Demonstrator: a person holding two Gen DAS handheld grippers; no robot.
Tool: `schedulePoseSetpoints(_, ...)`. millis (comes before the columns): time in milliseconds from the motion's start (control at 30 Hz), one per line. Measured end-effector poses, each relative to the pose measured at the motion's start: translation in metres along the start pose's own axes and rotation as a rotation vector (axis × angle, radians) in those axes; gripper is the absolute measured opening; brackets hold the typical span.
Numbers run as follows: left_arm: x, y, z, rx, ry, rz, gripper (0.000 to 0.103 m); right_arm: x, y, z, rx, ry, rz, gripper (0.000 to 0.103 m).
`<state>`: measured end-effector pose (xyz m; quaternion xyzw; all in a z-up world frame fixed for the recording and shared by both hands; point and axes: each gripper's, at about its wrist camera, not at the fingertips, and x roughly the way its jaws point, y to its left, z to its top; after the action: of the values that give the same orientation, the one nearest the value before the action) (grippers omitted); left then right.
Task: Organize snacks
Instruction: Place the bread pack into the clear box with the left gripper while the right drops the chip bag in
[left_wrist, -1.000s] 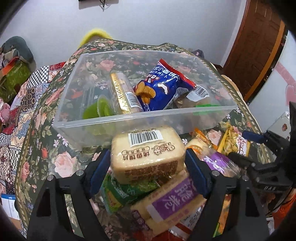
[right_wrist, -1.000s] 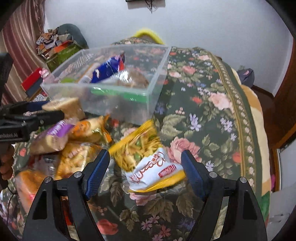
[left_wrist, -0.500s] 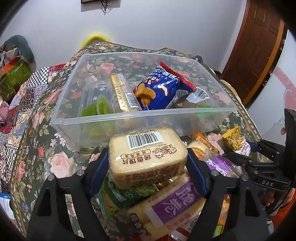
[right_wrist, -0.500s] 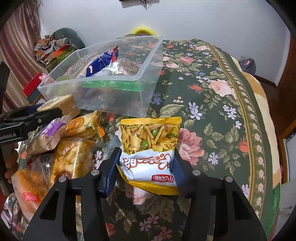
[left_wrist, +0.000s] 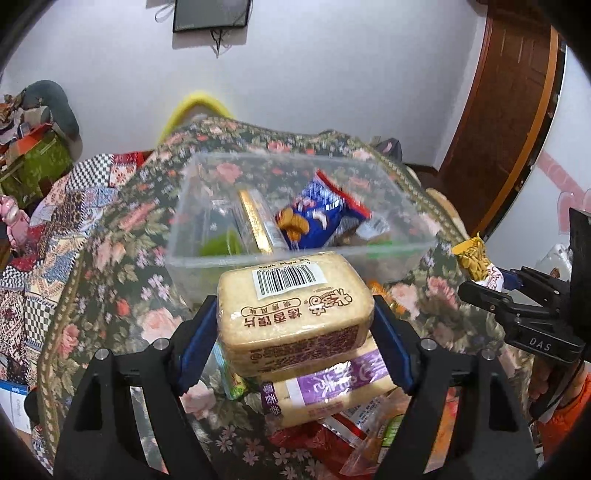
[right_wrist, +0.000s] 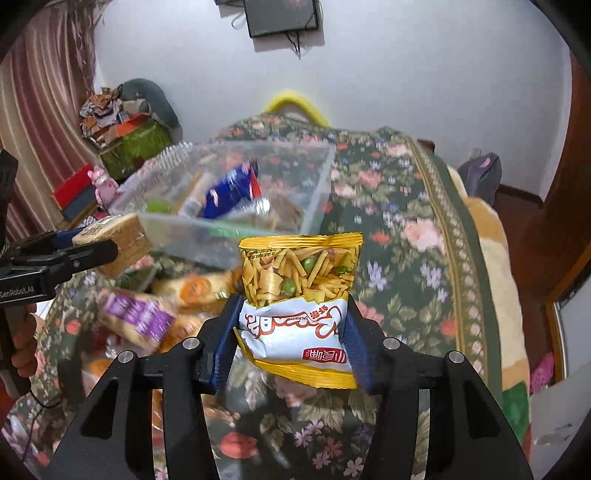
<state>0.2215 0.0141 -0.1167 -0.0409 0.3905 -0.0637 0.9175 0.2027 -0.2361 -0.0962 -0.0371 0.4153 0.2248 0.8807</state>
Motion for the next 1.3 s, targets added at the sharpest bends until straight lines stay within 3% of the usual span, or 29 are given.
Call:
schedulePoseSetpoints(500, -0.010, 0.004, 0.051, 0.010, -0.093, 0.024, 0.079, 0.005, 0.018, 0.054, -0.029, -0.098, 0.002, 0.048)
schedulePoseSetpoints(867, 0.039, 0.015, 0.077, -0.006, -0.033, 0.038, 0.079, 0.049, 0.019, 0.087, -0.005, -0.071, 0.002, 0.048)
schedulePoseSetpoints(1300, 0.099, 0.030, 0.089, -0.013, 0.055, 0.044, 0.079, 0.098, 0.013, 0.097, -0.038, 0.022, -0.051, 0.049)
